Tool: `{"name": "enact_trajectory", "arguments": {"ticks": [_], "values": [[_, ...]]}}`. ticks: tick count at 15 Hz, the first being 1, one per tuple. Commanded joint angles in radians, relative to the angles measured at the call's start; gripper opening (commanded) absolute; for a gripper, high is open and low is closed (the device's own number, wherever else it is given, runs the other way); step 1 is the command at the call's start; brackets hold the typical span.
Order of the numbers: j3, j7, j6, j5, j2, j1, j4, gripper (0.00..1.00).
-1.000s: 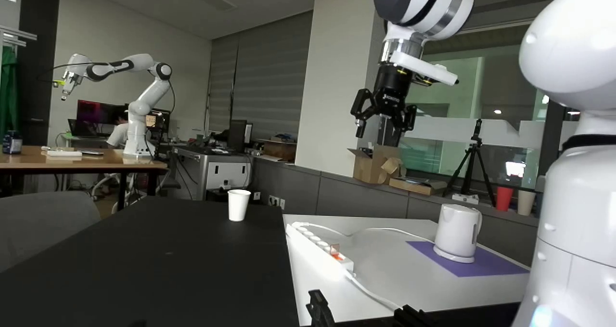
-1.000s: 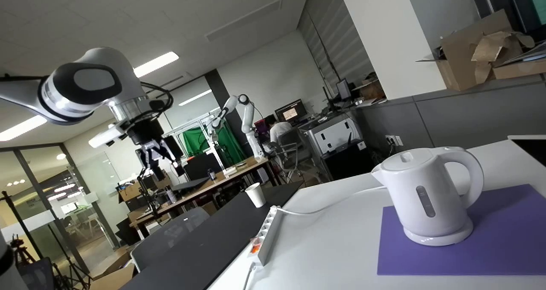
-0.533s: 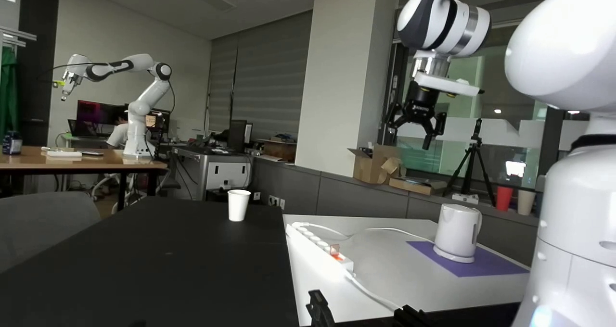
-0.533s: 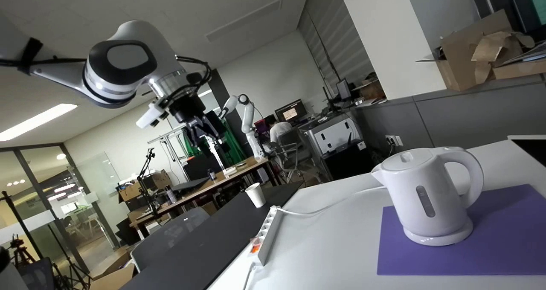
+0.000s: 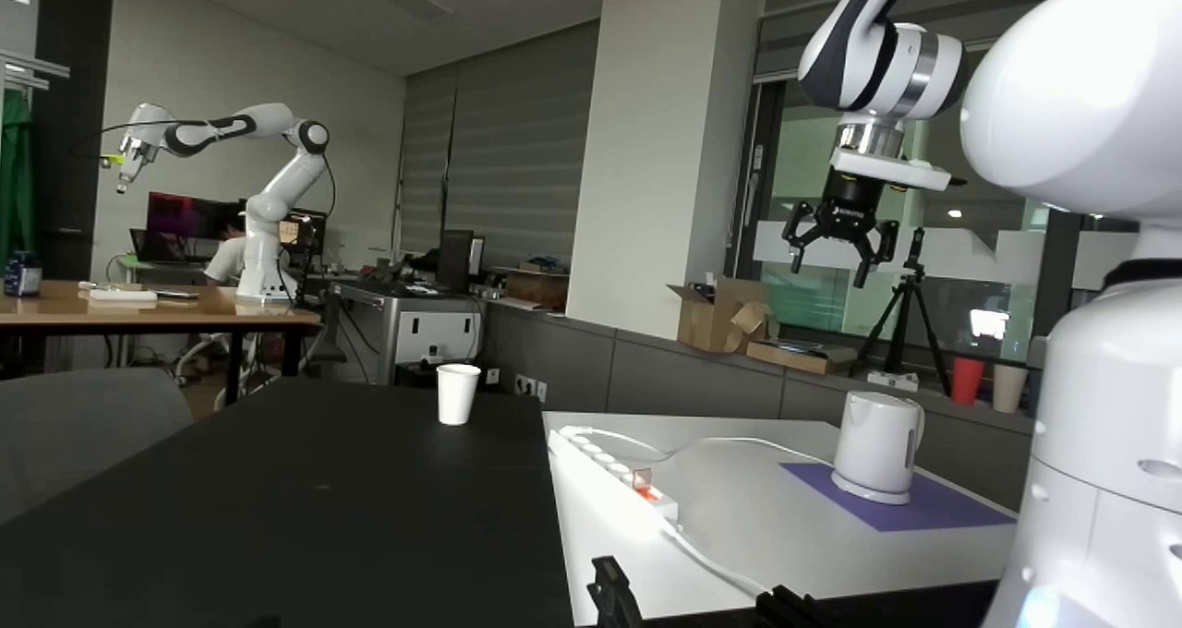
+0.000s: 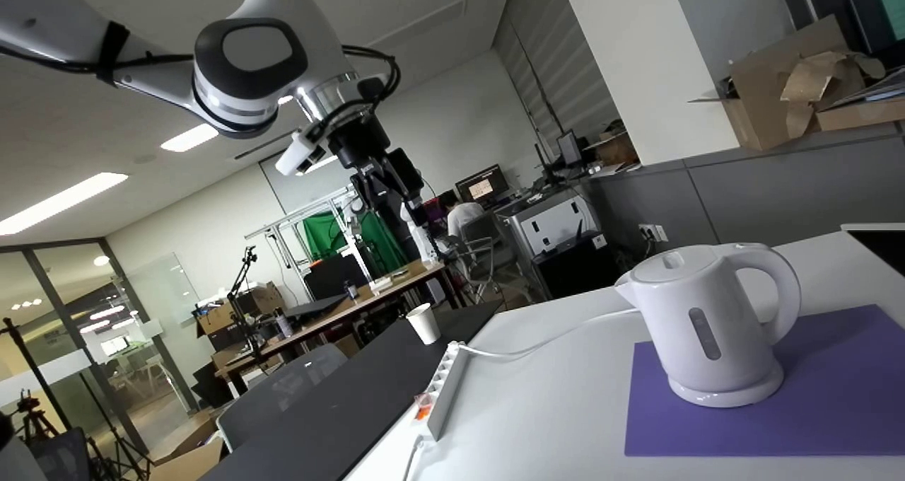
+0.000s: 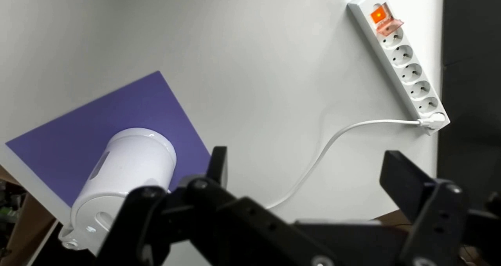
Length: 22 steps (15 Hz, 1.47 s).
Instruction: Turn on the kettle
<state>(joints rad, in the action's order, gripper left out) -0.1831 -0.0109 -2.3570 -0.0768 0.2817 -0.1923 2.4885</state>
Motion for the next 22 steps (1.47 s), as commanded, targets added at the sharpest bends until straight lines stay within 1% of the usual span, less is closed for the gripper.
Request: {"name": "enact_trajectory", "arguments": {"ticks": [1, 18, 21, 22], "values": [[-0.001, 0.001, 0.001, 0.002, 0.000, 0.004, 0.003, 1.00], [0.004, 0.001, -0.001, 0.002, 0.000, 0.008, 0.009, 1.00], [-0.019, -0.019, -0.030, 0.005, -0.049, -0.007, -0.041, 1.00], [-0.034, -0.025, -0.065, 0.000, -0.069, -0.017, -0.065, 1.00]]}}
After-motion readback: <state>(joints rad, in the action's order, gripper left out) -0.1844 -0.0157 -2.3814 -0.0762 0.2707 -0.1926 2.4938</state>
